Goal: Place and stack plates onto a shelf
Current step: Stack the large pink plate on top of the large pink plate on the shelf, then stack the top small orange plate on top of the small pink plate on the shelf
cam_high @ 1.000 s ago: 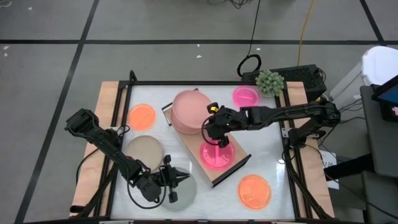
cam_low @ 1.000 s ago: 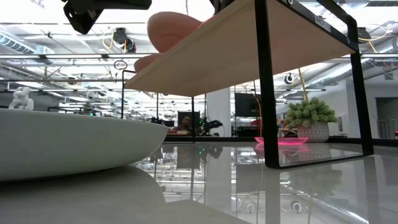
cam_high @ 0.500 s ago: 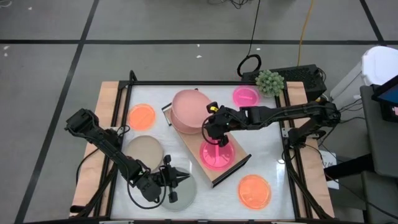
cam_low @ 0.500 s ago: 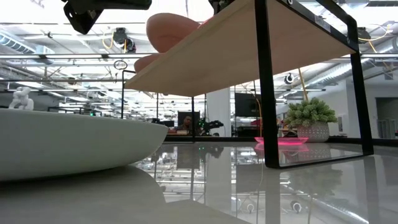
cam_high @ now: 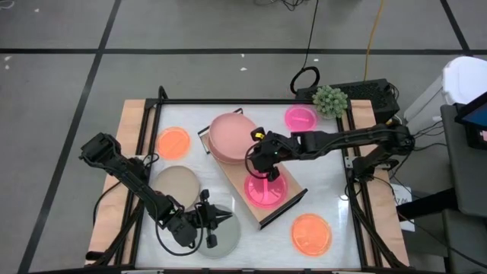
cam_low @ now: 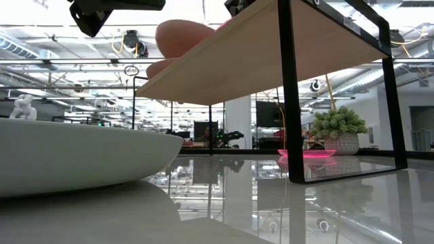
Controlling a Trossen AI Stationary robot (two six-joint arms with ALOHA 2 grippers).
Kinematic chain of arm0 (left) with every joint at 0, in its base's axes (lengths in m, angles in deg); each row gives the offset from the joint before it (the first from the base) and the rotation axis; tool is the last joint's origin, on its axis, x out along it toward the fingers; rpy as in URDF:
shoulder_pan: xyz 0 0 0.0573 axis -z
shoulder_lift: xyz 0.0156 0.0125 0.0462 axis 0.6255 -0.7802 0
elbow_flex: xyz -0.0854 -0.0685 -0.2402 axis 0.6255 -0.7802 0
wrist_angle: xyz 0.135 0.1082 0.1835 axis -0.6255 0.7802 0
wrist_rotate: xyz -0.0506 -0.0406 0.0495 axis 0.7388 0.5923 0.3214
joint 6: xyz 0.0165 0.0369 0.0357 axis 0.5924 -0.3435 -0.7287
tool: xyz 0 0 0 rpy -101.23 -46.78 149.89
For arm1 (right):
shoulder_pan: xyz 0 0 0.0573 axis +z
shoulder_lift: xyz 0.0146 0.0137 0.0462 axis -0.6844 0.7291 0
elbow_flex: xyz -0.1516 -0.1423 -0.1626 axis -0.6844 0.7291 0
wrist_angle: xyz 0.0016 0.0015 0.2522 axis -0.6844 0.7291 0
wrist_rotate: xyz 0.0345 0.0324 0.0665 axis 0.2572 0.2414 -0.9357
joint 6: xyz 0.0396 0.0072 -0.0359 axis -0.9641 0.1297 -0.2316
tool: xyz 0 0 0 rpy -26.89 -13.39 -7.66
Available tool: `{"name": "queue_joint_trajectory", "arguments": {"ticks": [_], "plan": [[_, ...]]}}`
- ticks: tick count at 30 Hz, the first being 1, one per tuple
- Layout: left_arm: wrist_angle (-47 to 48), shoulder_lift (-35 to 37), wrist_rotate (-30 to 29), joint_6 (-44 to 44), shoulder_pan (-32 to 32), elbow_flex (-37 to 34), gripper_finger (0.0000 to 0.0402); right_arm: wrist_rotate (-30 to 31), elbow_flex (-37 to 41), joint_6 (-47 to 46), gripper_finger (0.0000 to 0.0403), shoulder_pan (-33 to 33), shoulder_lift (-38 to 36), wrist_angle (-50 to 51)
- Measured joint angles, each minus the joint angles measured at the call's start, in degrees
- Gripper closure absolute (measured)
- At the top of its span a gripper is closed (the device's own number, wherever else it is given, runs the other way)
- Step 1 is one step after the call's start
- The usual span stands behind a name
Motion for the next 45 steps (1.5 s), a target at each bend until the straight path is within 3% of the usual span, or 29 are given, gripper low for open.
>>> {"name": "queue_joint_trajectory", "arguments": {"ticks": [13, 20, 29, 40, 45], "plan": [[0.0, 0.0, 0.0, 0.0, 0.0, 0.0, 0.0369, 0.1, 0.0, -0.7, 0.0334, 0.0, 0.0, -0.2], [0.0, 0.0, 0.0, 0.0, 0.0, 0.0, 0.0369, 0.4, 0.0, -1.9, 0.0328, 1.5, 0.0, -0.2], [0.2, 0.0, 0.0, 0.0, 0.0, 0.0, 0.0369, 6.3, 0.0, -3.5, 0.0328, 5.7, -3.2, 0.9], [1.4, 0.0, 0.7, 1.4, 0.0, 0.0, 0.0369, 6.4, 0.0, -18.7, 0.0328, 13.3, -9.8, 10.9], [1.4, 0.0, 1.5, 1.4, 0.0, 0.0, 0.0369, 10.7, 0.0, -26.2, 0.0328, 17.2, -11.4, 16.5]]}}
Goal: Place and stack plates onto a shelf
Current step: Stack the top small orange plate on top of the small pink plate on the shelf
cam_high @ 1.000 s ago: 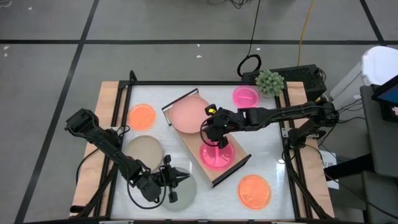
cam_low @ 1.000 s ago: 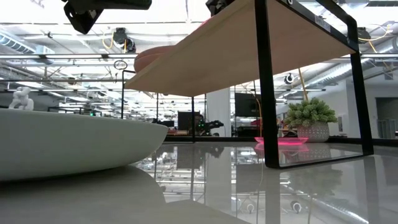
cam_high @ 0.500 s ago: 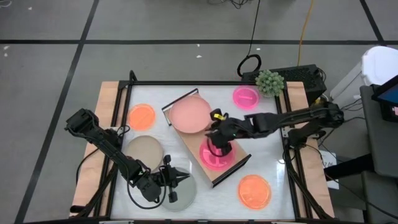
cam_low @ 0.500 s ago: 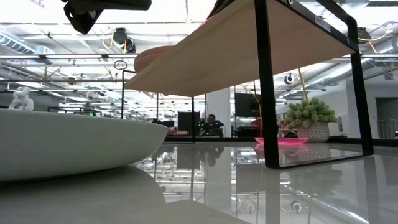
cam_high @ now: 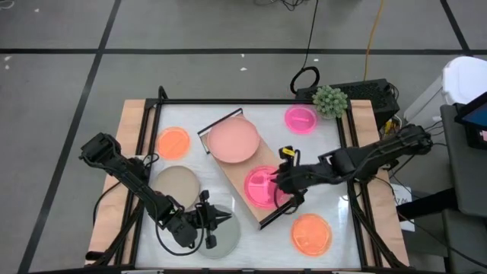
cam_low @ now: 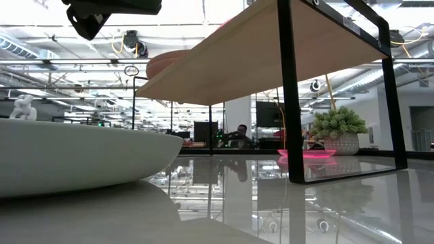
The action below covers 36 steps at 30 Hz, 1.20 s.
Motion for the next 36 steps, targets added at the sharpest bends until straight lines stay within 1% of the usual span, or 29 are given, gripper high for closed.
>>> {"name": "queue_joint_trajectory", "arguments": {"ticks": [3, 10, 15, 19, 23, 29, 36], "plan": [[0.0, 0.0, 0.0, 0.1, 0.0, 0.0, 0.0369, 3.1, 0.0, -3.6, 0.0328, 2.4, -1.1, 1.7], [0.0, 0.0, 0.0, 0.1, 0.0, 0.0, 0.0369, 7.3, 0.0, -13.2, 0.0328, 7.6, -2.8, 7.5], [0.1, 0.0, 0.0, 0.3, 0.0, 0.0, 0.0369, 10.5, 0.3, -19.6, 0.0328, 10.2, -2.8, 12.1], [0.1, 0.0, 0.0, 1.0, 0.0, 0.0, 0.0369, 10.7, 2.0, -20.8, 0.0328, 12.0, -3.7, 12.3], [0.9, 0.0, 0.0, 1.7, 0.0, 0.0, 0.0369, 10.8, 3.8, -21.1, 0.0328, 12.5, -6.3, 12.2], [3.6, 0.0, 0.0, 3.9, 0.0, 0.0, 0.0369, 13.9, 9.9, -24.0, 0.0328, 12.5, -13.1, 11.8], [4.1, 0.0, 0.0, 4.3, 0.0, 0.0, 0.0369, 19.8, 20.8, -22.4, 0.0328, 12.3, -22.4, 5.9]]}}
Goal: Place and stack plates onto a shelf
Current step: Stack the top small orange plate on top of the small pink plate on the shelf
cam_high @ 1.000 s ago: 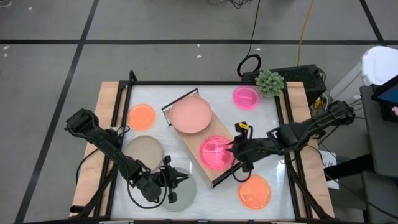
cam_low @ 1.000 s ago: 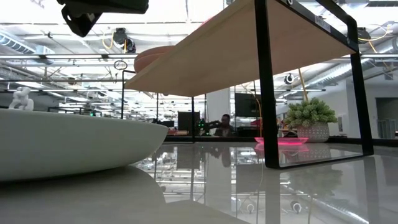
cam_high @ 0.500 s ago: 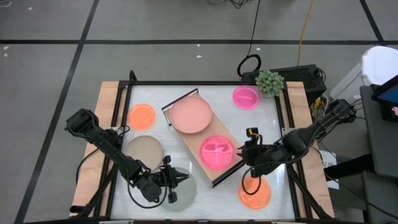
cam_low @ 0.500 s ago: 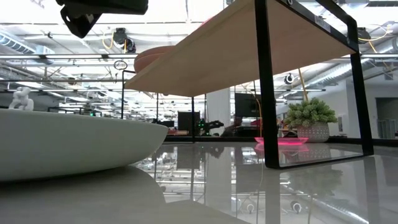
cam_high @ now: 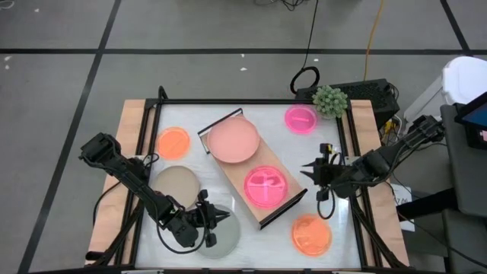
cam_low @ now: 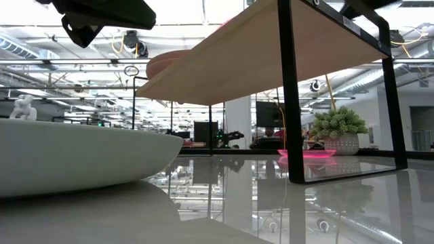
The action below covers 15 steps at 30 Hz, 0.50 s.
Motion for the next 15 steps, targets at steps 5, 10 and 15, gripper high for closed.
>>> {"name": "queue_joint_trajectory", "arguments": {"ticks": [5, 10, 15], "plan": [[0.1, 0.0, -0.1, -0.2, 0.0, 0.0, 0.0369, 2.7, 5.2, 1.4, 0.0328, -1.6, -5.5, -3.1], [0.1, 0.0, -0.6, -0.3, 0.0, 0.0, 0.0369, 3.0, 9.2, 1.5, 0.0328, -4.7, -9.3, -6.1], [0.1, 0.0, -0.7, -0.5, -0.6, 0.0, 0.0369, 3.0, 11.8, 1.5, 0.0328, -8.3, -10.7, -6.7]]}}
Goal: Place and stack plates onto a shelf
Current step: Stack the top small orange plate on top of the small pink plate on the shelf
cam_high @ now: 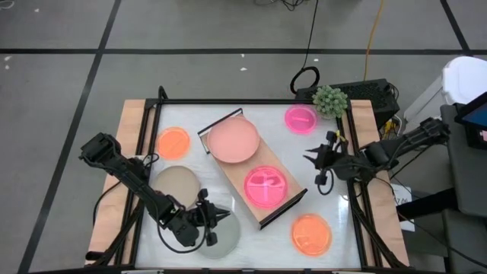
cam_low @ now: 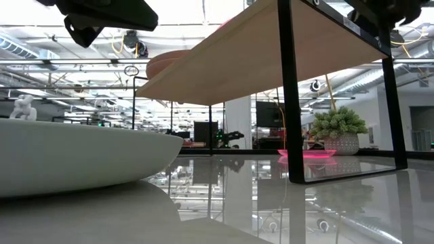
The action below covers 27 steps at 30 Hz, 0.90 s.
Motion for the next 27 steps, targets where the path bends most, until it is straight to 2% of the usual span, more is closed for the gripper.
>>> {"name": "queue_joint_trajectory", "arguments": {"ticks": [10, 23, 27], "plan": [[0.7, 0.0, 0.0, -1.0, -0.6, 0.0, 0.0369, -0.5, 4.4, 0.0, 0.0328, -4.9, 0.0, -0.4], [8.8, 0.0, 1.7, 6.2, -0.8, 0.0, 0.0369, -0.6, 6.5, 1.5, 0.0328, -11.5, 0.0, -1.5], [11.5, 0.0, 2.1, 9.1, -0.8, 0.0, 0.0369, -3.4, 6.5, 2.1, 0.0328, -13.9, 0.0, -1.7]]}}
